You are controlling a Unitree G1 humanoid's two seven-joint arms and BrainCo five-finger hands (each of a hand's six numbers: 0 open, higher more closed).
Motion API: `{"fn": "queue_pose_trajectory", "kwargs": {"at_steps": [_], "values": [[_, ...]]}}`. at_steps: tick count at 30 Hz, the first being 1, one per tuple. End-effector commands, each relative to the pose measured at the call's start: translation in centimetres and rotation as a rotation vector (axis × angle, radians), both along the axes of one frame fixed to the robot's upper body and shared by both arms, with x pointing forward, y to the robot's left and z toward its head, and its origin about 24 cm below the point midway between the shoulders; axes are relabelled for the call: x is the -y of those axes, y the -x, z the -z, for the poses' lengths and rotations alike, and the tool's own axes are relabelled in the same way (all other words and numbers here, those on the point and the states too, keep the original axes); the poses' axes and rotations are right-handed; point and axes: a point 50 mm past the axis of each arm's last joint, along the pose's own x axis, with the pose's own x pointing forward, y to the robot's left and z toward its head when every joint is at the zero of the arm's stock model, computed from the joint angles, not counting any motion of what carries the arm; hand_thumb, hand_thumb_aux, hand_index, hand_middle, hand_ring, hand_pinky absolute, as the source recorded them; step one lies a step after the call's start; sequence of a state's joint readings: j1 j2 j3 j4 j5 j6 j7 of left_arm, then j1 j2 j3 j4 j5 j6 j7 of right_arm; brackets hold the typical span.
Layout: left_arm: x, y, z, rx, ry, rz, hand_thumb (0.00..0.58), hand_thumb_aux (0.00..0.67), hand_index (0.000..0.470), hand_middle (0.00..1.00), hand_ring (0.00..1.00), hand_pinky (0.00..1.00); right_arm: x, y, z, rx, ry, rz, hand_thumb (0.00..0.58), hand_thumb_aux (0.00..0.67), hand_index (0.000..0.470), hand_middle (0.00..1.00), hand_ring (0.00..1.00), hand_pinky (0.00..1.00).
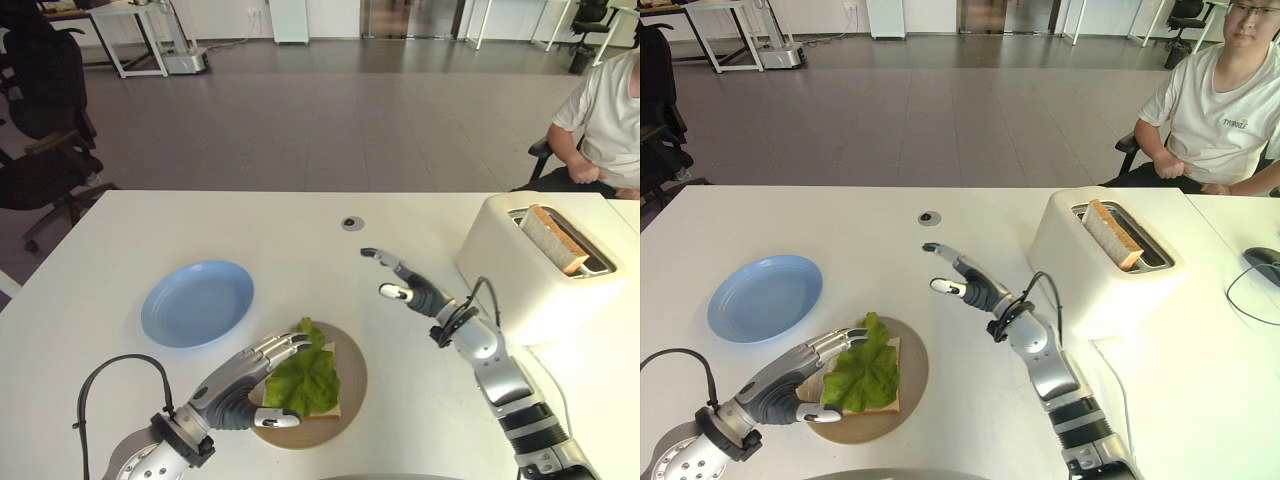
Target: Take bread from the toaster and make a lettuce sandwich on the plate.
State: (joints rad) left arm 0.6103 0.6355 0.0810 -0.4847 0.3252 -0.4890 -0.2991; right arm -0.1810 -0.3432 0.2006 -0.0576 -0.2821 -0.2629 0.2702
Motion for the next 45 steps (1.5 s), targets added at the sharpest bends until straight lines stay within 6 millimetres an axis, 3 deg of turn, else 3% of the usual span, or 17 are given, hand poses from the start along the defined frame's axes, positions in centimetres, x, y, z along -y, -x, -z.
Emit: {"fn": "queue_pose_trajectory", "kwargs": {"at_steps": [1,3,5,7,9,13,20,22,23,24,25,26,27,35,38,41,45], "values": [[0.4,0.0,-0.9,0.011,0.097,0.051,0.000,0.000,0.000,0.00,0.00,0.00,3.6,1.4,-4.7,0.242,0.097,0.122,0.000,0.000,0.000,0.00,0.00,0.00],[0.9,-0.4,-0.9,0.022,0.177,0.066,0.000,0.000,0.000,0.00,0.00,0.00,6.3,2.4,-7.3,0.382,0.216,0.262,0.000,0.000,0.000,0.00,0.00,0.00],[2.0,-1.3,-0.9,0.048,0.321,0.085,0.000,0.000,0.000,0.00,0.00,0.00,10.0,2.7,-8.8,0.486,0.459,0.456,0.000,0.000,0.000,0.00,0.00,0.00],[3.4,-1.9,-1.1,0.068,0.529,0.132,0.000,0.000,0.000,0.00,0.00,0.00,13.4,2.8,-8.5,0.462,0.619,0.589,0.000,0.000,0.000,0.00,0.00,0.00],[4.1,-2.3,-1.1,0.074,0.658,0.167,0.000,0.000,0.000,0.00,0.00,0.00,15.5,2.8,-7.4,0.398,0.683,0.659,0.000,0.000,0.000,0.00,0.00,0.00],[4.2,-3.0,-1.1,0.092,0.785,0.186,0.000,0.000,0.000,0.00,0.00,0.00,18.7,3.6,-5.2,0.272,0.739,0.769,0.000,0.000,0.000,0.00,0.00,0.00],[3.5,-3.5,-0.5,0.100,0.827,0.163,0.000,0.000,0.000,0.00,0.00,0.00,19.7,3.7,-3.8,0.186,0.712,0.800,0.000,0.000,0.000,0.00,0.00,0.00],[3.5,-3.5,-0.3,0.096,0.819,0.160,0.000,0.000,0.000,0.00,0.00,0.00,19.5,3.5,-3.6,0.154,0.658,0.785,0.209,0.134,0.094,0.00,0.00,0.00],[3.6,-3.5,-0.2,0.095,0.816,0.159,0.000,0.000,0.000,0.00,0.00,0.00,19.2,3.4,-3.3,0.133,0.620,0.763,0.438,0.339,0.238,0.00,0.00,0.00],[3.6,-3.4,-0.1,0.094,0.813,0.157,0.000,0.000,0.000,0.00,0.00,0.00,18.9,3.3,-3.1,0.114,0.575,0.741,0.474,0.384,0.269,0.00,0.00,0.00],[3.6,-3.4,0.0,0.093,0.809,0.157,0.000,0.000,0.000,0.00,0.00,0.00,18.5,3.2,-2.9,0.098,0.531,0.719,0.552,0.523,0.367,0.00,0.00,0.00],[3.6,-3.5,0.0,0.092,0.806,0.156,0.000,0.000,0.000,0.00,0.00,0.00,18.2,3.2,-2.9,0.084,0.478,0.697,0.568,0.573,0.402,0.00,0.00,0.00],[3.6,-3.5,0.1,0.091,0.804,0.156,0.000,0.000,0.000,0.00,0.00,0.00,17.9,3.1,-2.8,0.070,0.430,0.678,0.580,0.670,0.470,0.00,0.00,0.00],[3.4,-3.1,0.1,0.099,0.784,0.141,0.000,0.000,0.000,0.00,0.00,0.00,18.4,2.3,-3.3,-0.005,0.130,0.661,0.580,0.670,0.470,0.00,0.00,0.00],[2.1,-3.1,-0.3,0.143,0.742,0.097,0.000,0.000,0.000,0.00,0.00,0.00,19.9,1.9,-6.0,0.038,-0.112,0.678,0.580,0.670,0.470,0.00,0.00,0.00],[-0.5,-2.8,-1.3,0.212,0.699,0.017,0.000,0.000,0.000,0.00,0.00,0.00,20.9,2.0,-10.3,0.107,-0.302,0.630,0.580,0.670,0.470,0.00,0.00,0.00],[-1.9,-2.3,-1.9,0.240,0.651,-0.023,0.000,0.000,0.000,0.00,0.00,0.00,18.8,2.1,-12.9,0.084,-0.414,0.426,0.580,0.670,0.470,0.00,0.00,0.00]]}}
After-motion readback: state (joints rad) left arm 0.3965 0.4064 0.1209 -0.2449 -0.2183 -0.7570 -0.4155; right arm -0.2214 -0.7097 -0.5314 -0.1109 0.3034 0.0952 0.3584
